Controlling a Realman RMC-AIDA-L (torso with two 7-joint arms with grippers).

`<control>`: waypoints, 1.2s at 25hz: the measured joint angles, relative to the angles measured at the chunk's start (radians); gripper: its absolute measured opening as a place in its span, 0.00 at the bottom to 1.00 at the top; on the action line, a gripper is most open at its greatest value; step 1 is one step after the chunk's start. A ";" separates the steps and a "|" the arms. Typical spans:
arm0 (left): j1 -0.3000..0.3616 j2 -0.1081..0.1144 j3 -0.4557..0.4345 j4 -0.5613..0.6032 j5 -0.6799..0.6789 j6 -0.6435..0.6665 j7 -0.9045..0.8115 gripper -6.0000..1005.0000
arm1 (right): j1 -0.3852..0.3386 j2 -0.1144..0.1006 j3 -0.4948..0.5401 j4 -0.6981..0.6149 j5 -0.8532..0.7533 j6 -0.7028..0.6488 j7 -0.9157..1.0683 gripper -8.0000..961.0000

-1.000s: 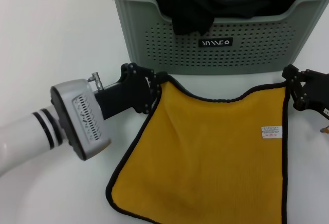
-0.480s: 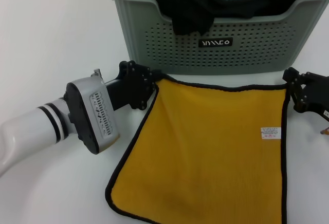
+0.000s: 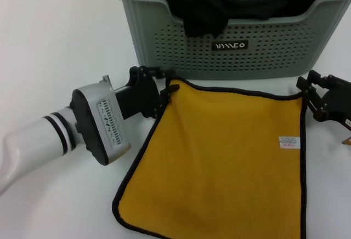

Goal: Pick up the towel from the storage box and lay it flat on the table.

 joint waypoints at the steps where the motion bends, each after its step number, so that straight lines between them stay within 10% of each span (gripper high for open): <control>1: 0.002 0.000 0.007 0.000 -0.020 0.000 0.004 0.21 | -0.002 0.000 0.000 0.000 0.002 0.003 0.000 0.17; 19: 0.158 0.017 0.007 0.072 -0.129 0.276 -0.207 0.73 | -0.031 -0.014 -0.004 0.067 -0.057 0.406 -0.119 0.74; 30: 0.077 0.176 -0.004 0.079 0.074 0.673 -0.926 0.76 | 0.123 -0.099 -0.001 0.031 -0.355 0.649 0.168 0.75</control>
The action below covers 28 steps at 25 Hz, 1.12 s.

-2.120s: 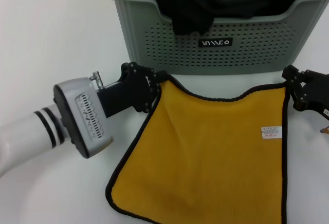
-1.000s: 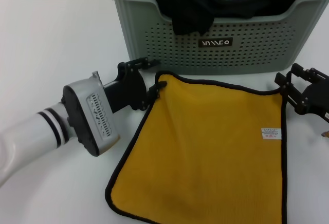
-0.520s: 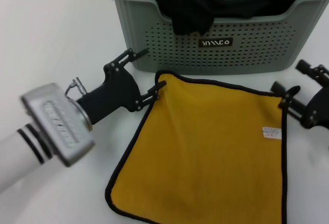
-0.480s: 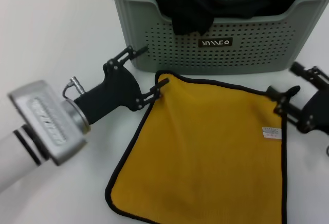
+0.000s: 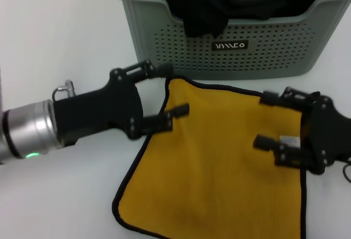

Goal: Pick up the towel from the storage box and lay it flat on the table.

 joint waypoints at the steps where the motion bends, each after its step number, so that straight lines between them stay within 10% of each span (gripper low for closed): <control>1: -0.007 0.009 0.000 0.000 0.022 0.033 -0.034 0.76 | 0.004 -0.005 0.001 -0.027 -0.033 0.004 0.028 0.75; 6: -0.046 0.037 0.000 -0.009 0.115 0.183 -0.138 0.76 | -0.006 -0.018 0.008 -0.132 -0.112 0.007 0.123 0.75; 16: -0.021 0.020 -0.162 -0.014 0.252 0.304 -0.143 0.76 | -0.002 -0.018 0.014 -0.203 -0.174 0.002 0.220 0.75; 28: 0.012 0.023 -0.195 -0.023 0.260 0.320 -0.143 0.76 | 0.019 0.052 0.163 -0.296 -0.371 -0.025 0.301 0.75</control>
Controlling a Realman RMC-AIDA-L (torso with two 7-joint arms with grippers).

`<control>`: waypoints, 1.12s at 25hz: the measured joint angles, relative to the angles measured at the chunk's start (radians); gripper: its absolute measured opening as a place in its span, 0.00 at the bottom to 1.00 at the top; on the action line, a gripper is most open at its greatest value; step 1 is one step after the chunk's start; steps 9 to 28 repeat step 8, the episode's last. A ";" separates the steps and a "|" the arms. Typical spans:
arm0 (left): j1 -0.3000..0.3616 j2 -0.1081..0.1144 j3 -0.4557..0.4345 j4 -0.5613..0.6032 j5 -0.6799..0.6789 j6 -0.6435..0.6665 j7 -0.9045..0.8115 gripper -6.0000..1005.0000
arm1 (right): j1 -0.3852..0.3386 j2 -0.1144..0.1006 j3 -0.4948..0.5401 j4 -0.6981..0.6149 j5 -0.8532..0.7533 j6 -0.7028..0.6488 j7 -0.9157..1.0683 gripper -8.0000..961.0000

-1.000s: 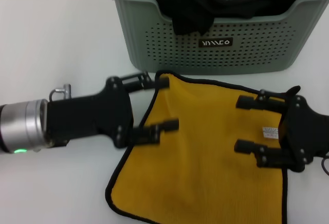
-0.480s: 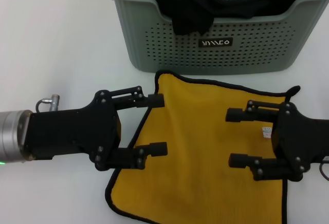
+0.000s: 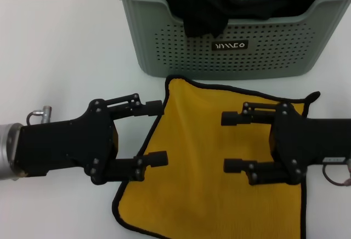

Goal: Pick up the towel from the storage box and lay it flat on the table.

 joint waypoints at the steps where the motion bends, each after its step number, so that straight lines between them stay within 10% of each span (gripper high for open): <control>1: 0.003 -0.001 -0.003 0.000 0.001 0.000 0.001 0.76 | 0.001 0.003 0.008 -0.002 -0.008 -0.005 0.002 0.75; 28: 0.009 -0.009 -0.015 0.001 0.009 0.001 0.004 0.76 | 0.010 0.007 0.018 -0.007 -0.019 -0.032 0.003 0.75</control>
